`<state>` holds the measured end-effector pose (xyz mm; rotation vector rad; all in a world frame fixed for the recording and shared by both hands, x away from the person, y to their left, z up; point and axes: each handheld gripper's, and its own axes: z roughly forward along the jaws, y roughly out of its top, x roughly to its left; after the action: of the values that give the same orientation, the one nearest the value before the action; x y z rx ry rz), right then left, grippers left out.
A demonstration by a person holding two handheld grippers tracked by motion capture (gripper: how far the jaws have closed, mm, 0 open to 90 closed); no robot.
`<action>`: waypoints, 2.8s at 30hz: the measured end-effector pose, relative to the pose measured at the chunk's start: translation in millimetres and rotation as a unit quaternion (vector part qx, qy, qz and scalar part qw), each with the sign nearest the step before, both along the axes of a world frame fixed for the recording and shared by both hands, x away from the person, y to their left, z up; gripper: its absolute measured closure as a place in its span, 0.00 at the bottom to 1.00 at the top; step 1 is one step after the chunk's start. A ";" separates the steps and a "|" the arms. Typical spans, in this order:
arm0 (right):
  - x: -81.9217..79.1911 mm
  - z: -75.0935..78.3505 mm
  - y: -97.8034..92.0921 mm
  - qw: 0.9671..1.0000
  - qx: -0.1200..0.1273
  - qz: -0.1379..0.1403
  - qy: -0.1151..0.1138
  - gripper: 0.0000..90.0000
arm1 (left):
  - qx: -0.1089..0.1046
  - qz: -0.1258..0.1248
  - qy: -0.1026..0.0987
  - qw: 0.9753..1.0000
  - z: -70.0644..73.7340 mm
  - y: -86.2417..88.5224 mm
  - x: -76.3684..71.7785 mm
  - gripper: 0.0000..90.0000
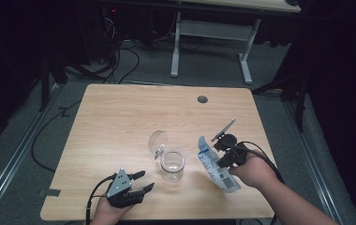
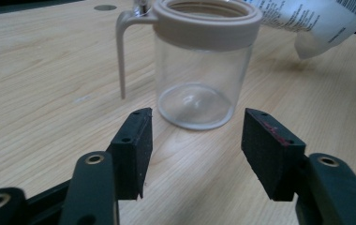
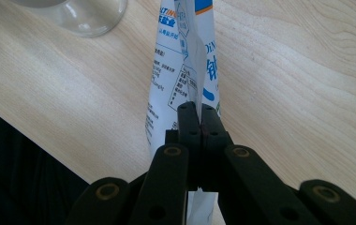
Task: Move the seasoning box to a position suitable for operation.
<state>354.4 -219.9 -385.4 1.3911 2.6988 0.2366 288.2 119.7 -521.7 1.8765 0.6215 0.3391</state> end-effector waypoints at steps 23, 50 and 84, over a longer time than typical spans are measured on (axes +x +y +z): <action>-22.8 24.1 10.7 1.000 0.011 0.004 -0.016 1.00 | -0.037 -0.072 -0.002 0.997 26.7 -75.0 -18.7 0.53; -34.0 35.0 29.4 1.000 0.001 0.012 -0.019 1.00 | -0.011 -0.122 -0.006 0.992 10.2 -114.2 -28.0 0.48; -42.7 41.3 75.0 0.999 0.011 0.032 -0.005 1.00 | -0.024 -0.142 -0.010 0.990 1.2 -132.4 -30.4 0.38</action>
<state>311.7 -144.8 -344.1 1.3061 2.7438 0.2774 257.8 -12.7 -520.5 1.8823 0.3386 0.1558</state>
